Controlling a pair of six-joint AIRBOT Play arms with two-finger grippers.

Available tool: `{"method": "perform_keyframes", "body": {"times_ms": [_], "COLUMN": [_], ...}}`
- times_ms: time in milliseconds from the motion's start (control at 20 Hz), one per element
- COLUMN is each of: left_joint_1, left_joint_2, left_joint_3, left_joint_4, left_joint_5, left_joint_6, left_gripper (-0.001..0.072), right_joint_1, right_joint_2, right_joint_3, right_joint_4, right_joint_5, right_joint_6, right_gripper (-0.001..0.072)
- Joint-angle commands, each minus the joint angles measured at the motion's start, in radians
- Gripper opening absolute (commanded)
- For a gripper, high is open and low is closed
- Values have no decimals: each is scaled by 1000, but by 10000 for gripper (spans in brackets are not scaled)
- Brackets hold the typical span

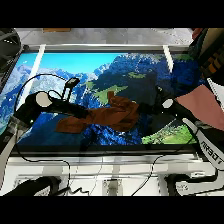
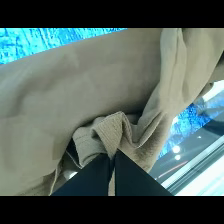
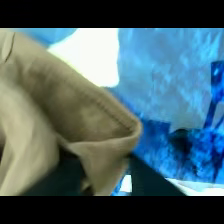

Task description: Fold the clothes and pants, and hang the long-sleeved shirts on hangers.

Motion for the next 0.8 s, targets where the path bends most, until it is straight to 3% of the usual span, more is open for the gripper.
{"method": "perform_keyframes", "body": {"times_ms": [0,50,200,300,400,650,750], "left_joint_1": [-1,0,2,20,77,295,347], "left_joint_2": [1,1,2,13,39,172,246], "left_joint_3": [1,1,1,17,74,261,277], "left_joint_4": [0,1,1,4,4,-11,-51], "left_joint_5": [1,2,22,49,62,189,291], "left_joint_6": [0,0,-1,-1,-23,-57,-56], "left_gripper": [14,14,14,14,13,14,13], "right_joint_1": [3,3,3,3,-14,-130,-136], "right_joint_2": [-41,-41,-30,-4,42,271,384], "right_joint_3": [69,84,142,206,276,404,440], "right_joint_4": [-76,-83,-122,-227,-326,-336,-334], "right_joint_5": [-11,-6,46,99,149,145,144], "right_joint_6": [96,96,95,96,96,93,35], "right_gripper": [45,11,10,10,9,8,8]}}
